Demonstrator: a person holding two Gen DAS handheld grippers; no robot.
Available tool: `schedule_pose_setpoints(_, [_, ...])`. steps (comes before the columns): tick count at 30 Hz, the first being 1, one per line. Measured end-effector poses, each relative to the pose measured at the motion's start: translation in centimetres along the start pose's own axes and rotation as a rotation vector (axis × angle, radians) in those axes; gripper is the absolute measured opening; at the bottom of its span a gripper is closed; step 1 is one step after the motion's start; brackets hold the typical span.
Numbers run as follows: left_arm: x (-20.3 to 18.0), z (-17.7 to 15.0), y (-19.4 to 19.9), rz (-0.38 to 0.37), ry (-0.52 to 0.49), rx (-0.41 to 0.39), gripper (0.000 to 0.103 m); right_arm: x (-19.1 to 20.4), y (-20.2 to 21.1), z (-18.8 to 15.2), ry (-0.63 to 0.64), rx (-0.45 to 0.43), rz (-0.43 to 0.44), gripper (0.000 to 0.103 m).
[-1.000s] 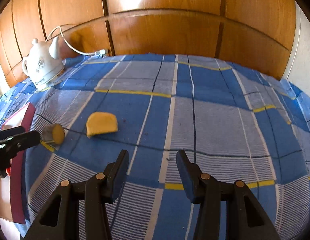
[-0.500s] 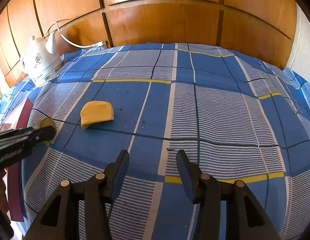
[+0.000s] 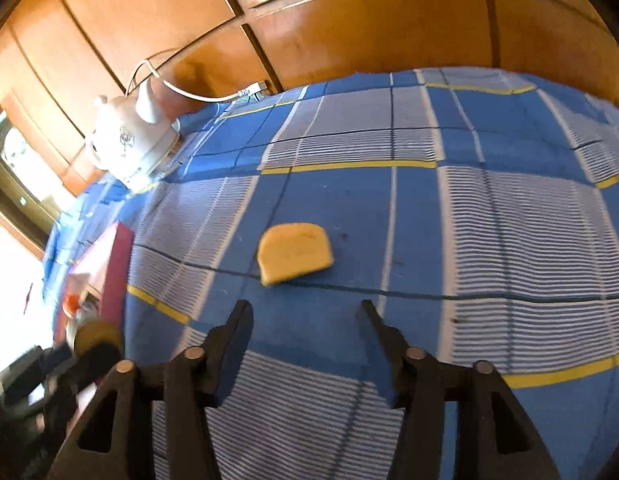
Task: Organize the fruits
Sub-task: 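Close the left gripper on the dark cylinder while right gripper grasps the yellow wedge, then carry the dark cylinder into the tray with the left gripper and release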
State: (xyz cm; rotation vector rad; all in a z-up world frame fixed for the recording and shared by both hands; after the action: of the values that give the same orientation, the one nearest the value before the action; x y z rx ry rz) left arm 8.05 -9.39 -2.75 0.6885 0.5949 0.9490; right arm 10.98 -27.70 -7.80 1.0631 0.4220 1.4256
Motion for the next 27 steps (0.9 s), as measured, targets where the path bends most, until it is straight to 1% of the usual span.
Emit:
schedule_pose_setpoints(3, [0.2,-0.4,0.6,-0.004,0.009,-0.007,0.028,-0.1,-0.9,0.7,-0.056,0.024,0.034,0.058])
schedule_pose_setpoints(7, [0.4,-0.8,1.3,-0.008,0.021,-0.016,0.028,0.2,-2.2,1.5,-0.062,0.04,0.011,0.058])
schedule_pose_setpoints(10, [0.7,-0.9,1.8,-0.009,0.03,-0.023,0.028,0.8,-2.8,2.2,-0.044,0.038,-0.015,0.058])
schedule_pose_setpoints(11, [0.8,-0.9,1.9,-0.009,0.034,-0.024,0.028,1.1,-3.1,2.5,-0.035,0.038,-0.03,0.059])
schedule_pose_setpoints(14, [1.1,-1.0,2.3,-0.008,0.048,-0.031,0.028,2.0,-3.9,3.0,0.025,0.04,-0.09,0.059])
schedule_pose_setpoints(16, [1.4,-1.1,2.5,-0.006,0.058,-0.035,0.028,2.8,-4.3,3.2,0.091,0.041,-0.143,0.056])
schedule_pose_setpoints(17, [1.6,-1.1,2.6,-0.005,0.063,-0.036,0.028,2.8,-4.3,3.2,0.104,0.039,-0.156,0.048])
schedule_pose_setpoints(20, [1.7,-1.3,2.8,-0.002,0.069,-0.038,0.028,2.8,-4.4,3.5,0.134,0.047,-0.153,0.047])
schedule_pose_setpoints(22, [1.8,-1.5,3.0,0.0,0.069,-0.041,0.028,3.2,-4.0,3.3,0.181,0.057,-0.123,0.046])
schedule_pose_setpoints(27, [2.2,-1.7,3.2,0.004,0.08,-0.043,0.028,4.3,-0.9,1.7,0.348,0.054,-0.074,0.046])
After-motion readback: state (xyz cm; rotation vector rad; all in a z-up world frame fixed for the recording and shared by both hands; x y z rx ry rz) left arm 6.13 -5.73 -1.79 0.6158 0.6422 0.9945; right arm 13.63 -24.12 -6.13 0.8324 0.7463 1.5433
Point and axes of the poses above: each gripper's, at about its wrist camera, not at the fingertips, and y roughly against the way its jaws point, x to its left, z to its top, the point moved 2 cm from there along -y, roughly the way its jaws point, and after that the axes turned 4 degrees about -z, right-handed, at the moved point
